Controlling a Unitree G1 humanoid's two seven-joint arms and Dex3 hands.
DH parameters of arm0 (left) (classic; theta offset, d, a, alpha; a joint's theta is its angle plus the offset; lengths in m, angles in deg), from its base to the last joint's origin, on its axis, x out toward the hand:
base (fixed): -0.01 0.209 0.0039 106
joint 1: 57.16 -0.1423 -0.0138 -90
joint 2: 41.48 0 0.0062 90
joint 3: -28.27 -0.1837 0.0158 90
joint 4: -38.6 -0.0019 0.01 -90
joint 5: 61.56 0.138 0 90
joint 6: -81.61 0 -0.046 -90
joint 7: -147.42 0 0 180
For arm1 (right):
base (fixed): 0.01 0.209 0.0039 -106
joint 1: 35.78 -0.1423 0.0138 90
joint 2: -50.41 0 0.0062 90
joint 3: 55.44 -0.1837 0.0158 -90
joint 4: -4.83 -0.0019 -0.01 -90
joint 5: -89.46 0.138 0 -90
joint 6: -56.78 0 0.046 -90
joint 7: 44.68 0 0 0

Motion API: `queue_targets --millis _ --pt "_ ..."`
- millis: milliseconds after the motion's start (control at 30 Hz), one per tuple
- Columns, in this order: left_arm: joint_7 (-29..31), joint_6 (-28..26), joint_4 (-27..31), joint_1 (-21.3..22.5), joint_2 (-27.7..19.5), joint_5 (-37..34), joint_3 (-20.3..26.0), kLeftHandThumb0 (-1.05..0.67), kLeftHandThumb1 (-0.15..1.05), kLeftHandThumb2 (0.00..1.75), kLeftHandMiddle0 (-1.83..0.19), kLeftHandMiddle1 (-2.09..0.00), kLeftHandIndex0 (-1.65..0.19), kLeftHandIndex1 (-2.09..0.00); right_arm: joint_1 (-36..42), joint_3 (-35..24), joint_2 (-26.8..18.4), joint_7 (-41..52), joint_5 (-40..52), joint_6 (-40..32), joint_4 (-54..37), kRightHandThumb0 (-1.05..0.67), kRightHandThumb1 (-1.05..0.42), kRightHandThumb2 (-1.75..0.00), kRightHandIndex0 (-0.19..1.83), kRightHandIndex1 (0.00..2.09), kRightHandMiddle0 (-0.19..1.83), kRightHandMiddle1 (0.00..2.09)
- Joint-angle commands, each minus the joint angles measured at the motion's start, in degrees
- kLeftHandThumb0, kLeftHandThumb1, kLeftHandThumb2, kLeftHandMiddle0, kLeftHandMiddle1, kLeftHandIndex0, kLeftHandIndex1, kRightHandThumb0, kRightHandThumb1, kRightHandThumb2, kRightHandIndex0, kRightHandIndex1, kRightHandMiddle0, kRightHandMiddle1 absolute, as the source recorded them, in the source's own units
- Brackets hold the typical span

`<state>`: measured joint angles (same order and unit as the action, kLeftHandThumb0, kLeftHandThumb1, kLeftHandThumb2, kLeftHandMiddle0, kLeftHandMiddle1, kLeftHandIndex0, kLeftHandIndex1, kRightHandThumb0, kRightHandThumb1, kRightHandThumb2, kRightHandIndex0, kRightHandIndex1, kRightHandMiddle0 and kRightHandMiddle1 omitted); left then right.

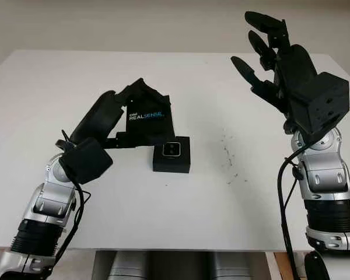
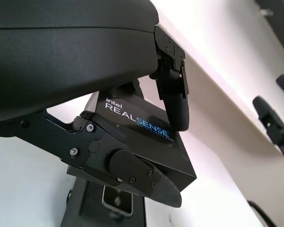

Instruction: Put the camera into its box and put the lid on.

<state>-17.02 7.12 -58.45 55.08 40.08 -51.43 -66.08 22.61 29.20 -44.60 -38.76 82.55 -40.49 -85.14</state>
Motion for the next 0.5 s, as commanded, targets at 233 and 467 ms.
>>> queue_targets --millis 233,467 --pt "1.5 5.3 -6.0 1.8 0.0 3.4 -3.2 -0.14 0.99 0.05 -0.34 -1.46 -0.29 -1.31 -0.1 -0.1 0.4 -0.5 0.0 0.3 -1.2 -0.68 -1.05 -0.28 0.19 0.07 -0.10 0.75" --pt "0.2 8.6 -10.7 4.3 1.0 6.1 -5.0 -0.13 0.98 0.05 -0.34 -1.52 -0.29 -1.33 0.1 0.0 0.8 -0.7 0.1 -1.1 -2.1 -0.68 -1.05 -0.29 0.17 0.06 -0.12 0.75"
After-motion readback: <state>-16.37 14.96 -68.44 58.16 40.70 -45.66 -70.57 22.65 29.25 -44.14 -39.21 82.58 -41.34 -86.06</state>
